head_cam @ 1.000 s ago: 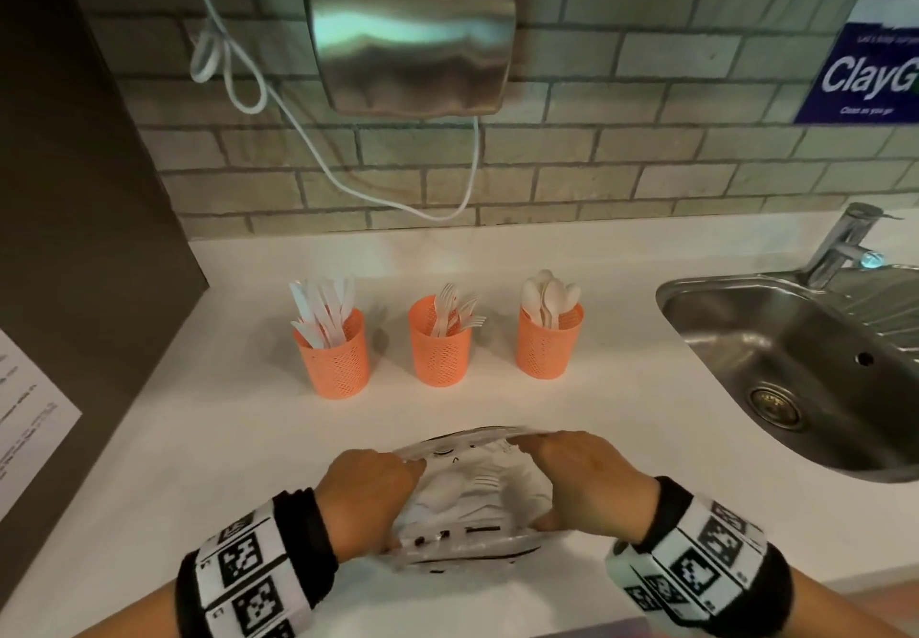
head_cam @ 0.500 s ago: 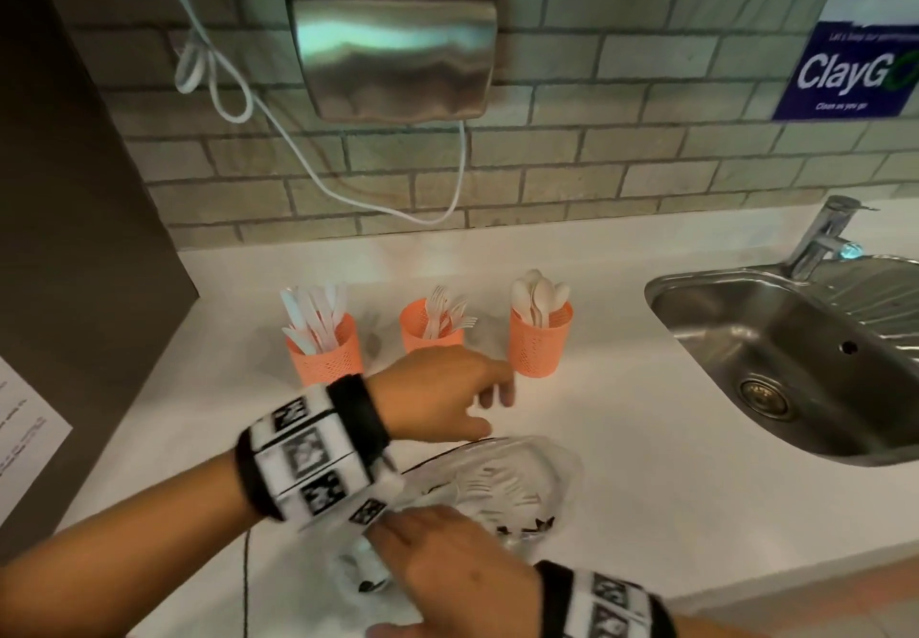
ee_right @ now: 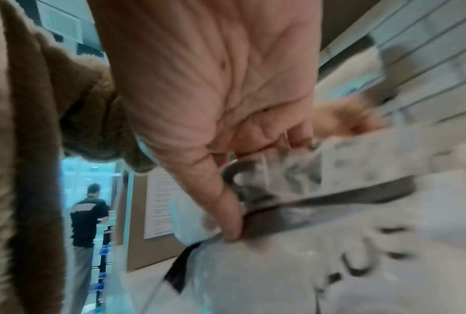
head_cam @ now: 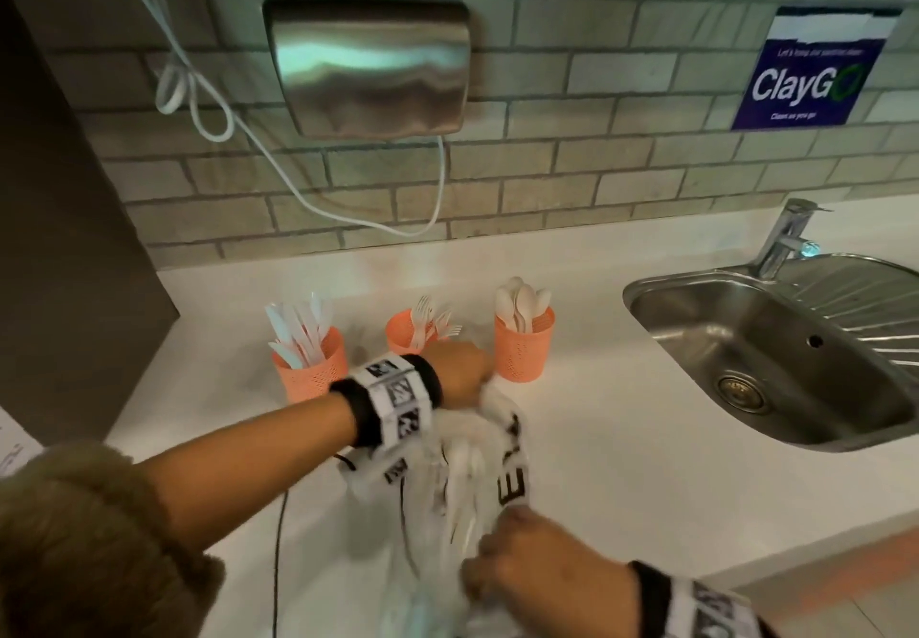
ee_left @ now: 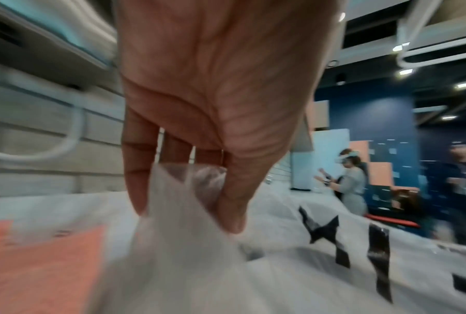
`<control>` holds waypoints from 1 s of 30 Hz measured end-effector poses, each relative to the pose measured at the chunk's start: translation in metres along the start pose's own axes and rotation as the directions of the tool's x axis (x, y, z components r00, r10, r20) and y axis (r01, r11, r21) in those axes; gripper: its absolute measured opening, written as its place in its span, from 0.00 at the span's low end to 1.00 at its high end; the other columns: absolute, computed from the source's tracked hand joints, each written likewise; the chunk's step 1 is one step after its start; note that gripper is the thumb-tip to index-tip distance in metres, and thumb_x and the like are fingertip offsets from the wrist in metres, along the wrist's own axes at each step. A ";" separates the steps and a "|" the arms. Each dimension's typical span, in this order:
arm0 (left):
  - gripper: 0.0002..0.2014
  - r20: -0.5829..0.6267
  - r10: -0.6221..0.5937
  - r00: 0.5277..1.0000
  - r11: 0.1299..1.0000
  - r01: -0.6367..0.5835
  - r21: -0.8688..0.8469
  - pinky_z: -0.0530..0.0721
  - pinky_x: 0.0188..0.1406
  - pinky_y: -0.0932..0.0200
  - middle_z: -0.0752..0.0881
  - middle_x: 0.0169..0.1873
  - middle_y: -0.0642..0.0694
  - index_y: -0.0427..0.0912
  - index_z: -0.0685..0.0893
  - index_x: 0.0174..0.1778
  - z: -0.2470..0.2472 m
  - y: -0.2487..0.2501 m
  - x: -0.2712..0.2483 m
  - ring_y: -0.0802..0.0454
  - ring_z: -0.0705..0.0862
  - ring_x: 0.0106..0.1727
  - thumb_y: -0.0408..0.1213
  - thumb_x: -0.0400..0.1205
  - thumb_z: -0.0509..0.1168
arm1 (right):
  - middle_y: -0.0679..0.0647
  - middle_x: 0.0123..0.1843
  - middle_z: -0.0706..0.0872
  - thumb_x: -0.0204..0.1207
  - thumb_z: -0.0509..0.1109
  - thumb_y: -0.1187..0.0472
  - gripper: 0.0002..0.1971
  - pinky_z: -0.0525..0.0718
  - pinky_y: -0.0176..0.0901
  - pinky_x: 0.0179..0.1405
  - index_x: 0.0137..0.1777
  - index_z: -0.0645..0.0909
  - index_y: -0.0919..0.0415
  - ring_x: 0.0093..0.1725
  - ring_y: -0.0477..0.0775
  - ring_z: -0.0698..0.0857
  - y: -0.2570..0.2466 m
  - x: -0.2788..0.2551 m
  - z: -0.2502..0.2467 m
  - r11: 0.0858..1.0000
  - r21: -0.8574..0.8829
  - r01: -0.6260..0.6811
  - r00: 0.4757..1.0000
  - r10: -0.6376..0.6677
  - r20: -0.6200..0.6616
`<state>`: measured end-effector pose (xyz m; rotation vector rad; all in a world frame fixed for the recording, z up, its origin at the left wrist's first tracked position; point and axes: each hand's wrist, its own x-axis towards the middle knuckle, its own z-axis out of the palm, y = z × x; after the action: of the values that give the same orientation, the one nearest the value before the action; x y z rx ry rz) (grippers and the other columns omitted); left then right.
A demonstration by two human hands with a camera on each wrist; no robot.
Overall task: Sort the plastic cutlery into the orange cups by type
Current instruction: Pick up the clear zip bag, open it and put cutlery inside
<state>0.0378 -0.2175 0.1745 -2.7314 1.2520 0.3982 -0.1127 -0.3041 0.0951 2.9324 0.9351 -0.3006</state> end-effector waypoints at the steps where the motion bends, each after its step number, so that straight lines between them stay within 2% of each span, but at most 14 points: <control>1: 0.10 -0.007 -0.065 0.998 0.998 0.065 -0.012 0.69 0.38 0.58 0.82 0.40 0.35 0.34 0.80 0.42 -0.003 -0.019 -0.005 0.40 0.80 0.45 0.38 0.80 0.60 | 0.42 0.21 0.79 0.55 0.59 0.54 0.05 0.81 0.32 0.43 0.30 0.74 0.46 0.26 0.37 0.81 0.017 -0.022 -0.008 0.997 -0.069 -0.047 0.996 0.041 -0.078; 3: 0.09 0.045 -0.164 0.985 0.982 0.167 -0.086 0.71 0.35 0.61 0.84 0.40 0.36 0.35 0.81 0.41 0.004 -0.057 -0.018 0.45 0.82 0.39 0.37 0.80 0.60 | 0.41 0.32 0.83 0.51 0.57 0.63 0.14 0.79 0.42 0.65 0.34 0.78 0.46 0.41 0.40 0.86 0.050 -0.036 -0.031 0.979 -0.075 -0.189 0.978 0.181 -0.103; 4: 0.09 0.104 -0.191 0.976 0.965 0.206 -0.165 0.73 0.29 0.63 0.83 0.33 0.40 0.38 0.79 0.35 0.011 -0.071 -0.026 0.52 0.82 0.30 0.37 0.79 0.60 | 0.45 0.42 0.85 0.53 0.56 0.68 0.21 0.67 0.52 0.77 0.41 0.80 0.47 0.52 0.44 0.85 0.060 -0.038 -0.040 0.979 -0.044 -0.201 0.979 0.200 -0.029; 6: 0.12 0.225 -0.204 0.953 0.900 0.273 -0.340 0.73 0.20 0.67 0.79 0.23 0.48 0.43 0.72 0.28 0.027 -0.086 -0.045 0.63 0.79 0.16 0.34 0.79 0.62 | 0.52 0.59 0.81 0.61 0.57 0.70 0.26 0.43 0.55 0.82 0.59 0.78 0.52 0.69 0.50 0.75 0.067 -0.038 -0.039 0.974 -0.056 -0.218 0.975 0.220 0.034; 8: 0.14 0.278 -0.237 0.931 0.881 0.327 -0.343 0.72 0.22 0.68 0.78 0.24 0.51 0.45 0.70 0.28 0.041 -0.088 -0.062 0.61 0.81 0.21 0.34 0.78 0.63 | 0.53 0.64 0.78 0.64 0.61 0.65 0.28 0.39 0.52 0.81 0.68 0.73 0.54 0.72 0.51 0.71 0.067 -0.030 -0.044 0.970 -0.016 -0.243 0.969 0.243 0.029; 9: 0.13 0.237 -0.259 0.936 0.906 0.321 -0.277 0.71 0.25 0.66 0.77 0.28 0.51 0.46 0.70 0.29 0.046 -0.086 -0.068 0.57 0.81 0.28 0.37 0.78 0.64 | 0.54 0.64 0.79 0.64 0.62 0.62 0.29 0.43 0.51 0.81 0.70 0.72 0.55 0.71 0.53 0.71 0.062 -0.023 -0.044 0.976 -0.024 -0.216 0.976 0.216 0.009; 11: 0.08 -0.028 -0.296 0.955 0.939 0.286 -0.193 0.69 0.31 0.63 0.75 0.37 0.54 0.48 0.71 0.37 0.053 -0.075 -0.078 0.54 0.76 0.40 0.40 0.78 0.66 | 0.58 0.61 0.82 0.65 0.65 0.58 0.30 0.55 0.49 0.78 0.71 0.71 0.60 0.66 0.59 0.75 0.052 -0.009 -0.039 0.988 -0.071 -0.138 0.990 0.138 -0.005; 13: 0.08 -0.379 -0.243 0.893 0.935 0.112 -0.337 0.70 0.35 0.63 0.75 0.40 0.56 0.50 0.73 0.42 0.054 -0.060 -0.085 0.59 0.75 0.40 0.36 0.77 0.67 | 0.61 0.56 0.83 0.67 0.67 0.57 0.32 0.67 0.49 0.69 0.72 0.68 0.64 0.57 0.63 0.79 0.044 0.005 -0.038 0.990 -0.088 -0.113 0.992 0.117 0.042; 15: 0.06 -0.523 -0.141 0.841 0.898 -0.114 -0.426 0.74 0.38 0.66 0.78 0.39 0.59 0.48 0.79 0.42 0.052 -0.042 -0.086 0.66 0.76 0.38 0.32 0.78 0.65 | 0.60 0.46 0.84 0.68 0.68 0.57 0.30 0.74 0.46 0.51 0.70 0.68 0.66 0.48 0.64 0.81 0.043 0.017 -0.037 0.987 -0.056 -0.153 0.985 0.157 0.074; 17: 0.08 -0.453 -0.043 0.890 0.908 -0.155 -0.390 0.80 0.45 0.63 0.86 0.46 0.55 0.45 0.85 0.48 0.057 -0.031 -0.080 0.61 0.82 0.44 0.31 0.80 0.61 | 0.61 0.45 0.84 0.69 0.69 0.59 0.25 0.71 0.44 0.41 0.66 0.71 0.66 0.47 0.64 0.82 0.044 0.024 -0.037 0.985 -0.026 -0.172 0.976 0.174 0.131; 20: 0.16 -0.051 -0.069 0.996 0.973 0.056 -0.223 0.78 0.58 0.55 0.85 0.60 0.44 0.43 0.83 0.60 0.064 -0.028 -0.068 0.46 0.82 0.59 0.30 0.82 0.54 | 0.67 0.52 0.85 0.70 0.67 0.63 0.20 0.69 0.44 0.39 0.61 0.73 0.66 0.52 0.66 0.83 0.042 0.027 -0.033 0.990 0.029 -0.136 0.972 0.128 0.196; 23: 0.16 0.250 -0.197 0.948 0.980 0.192 0.044 0.78 0.53 0.50 0.82 0.62 0.37 0.34 0.80 0.62 0.064 -0.037 -0.066 0.40 0.80 0.57 0.29 0.82 0.54 | 0.68 0.54 0.83 0.71 0.63 0.67 0.19 0.69 0.45 0.40 0.64 0.74 0.63 0.55 0.67 0.81 0.042 0.023 -0.028 0.994 0.053 -0.091 0.968 0.076 0.241; 26: 0.19 0.192 -0.268 0.944 0.964 0.261 0.058 0.79 0.53 0.52 0.81 0.64 0.40 0.37 0.75 0.68 0.058 -0.043 -0.073 0.42 0.80 0.61 0.37 0.81 0.59 | 0.66 0.59 0.81 0.74 0.57 0.72 0.19 0.74 0.49 0.46 0.65 0.74 0.62 0.59 0.66 0.80 0.051 0.024 -0.036 0.986 -0.037 -0.160 0.972 0.164 0.168; 30: 0.26 0.028 -0.295 0.955 0.955 0.295 0.006 0.78 0.54 0.54 0.79 0.66 0.44 0.40 0.70 0.71 0.057 -0.035 -0.090 0.44 0.79 0.65 0.45 0.79 0.64 | 0.65 0.63 0.76 0.74 0.56 0.74 0.20 0.66 0.47 0.44 0.65 0.74 0.62 0.58 0.65 0.80 0.056 0.025 -0.051 0.965 -0.126 -0.232 0.972 0.234 0.002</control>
<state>-0.0031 -0.1173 0.1448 -2.8376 0.8158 0.4004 -0.0518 -0.3302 0.1399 2.8792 0.5746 -0.2448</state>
